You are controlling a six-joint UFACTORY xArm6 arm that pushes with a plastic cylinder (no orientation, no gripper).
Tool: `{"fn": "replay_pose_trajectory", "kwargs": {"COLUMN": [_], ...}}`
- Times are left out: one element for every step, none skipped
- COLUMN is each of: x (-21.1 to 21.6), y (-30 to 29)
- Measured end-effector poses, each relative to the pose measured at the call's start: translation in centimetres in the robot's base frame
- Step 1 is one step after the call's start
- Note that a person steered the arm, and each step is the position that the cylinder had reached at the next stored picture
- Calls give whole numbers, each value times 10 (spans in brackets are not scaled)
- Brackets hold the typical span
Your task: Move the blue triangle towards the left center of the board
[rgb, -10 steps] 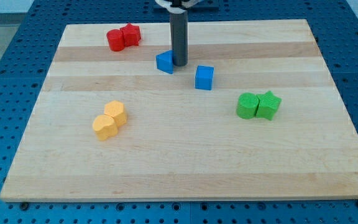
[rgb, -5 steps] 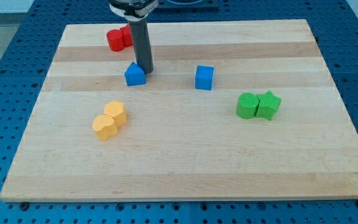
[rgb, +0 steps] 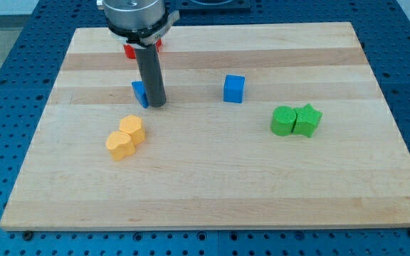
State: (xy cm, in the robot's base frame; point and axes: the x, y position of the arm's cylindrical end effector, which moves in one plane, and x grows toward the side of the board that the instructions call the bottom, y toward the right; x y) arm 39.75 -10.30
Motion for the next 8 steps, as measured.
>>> {"fn": "replay_pose_trajectory", "kwargs": {"x": [-14, -14, -14, -14, -14, -14, -14, -14], "y": [-2, -23, -51, -77, -104, -128, -138, -119]}}
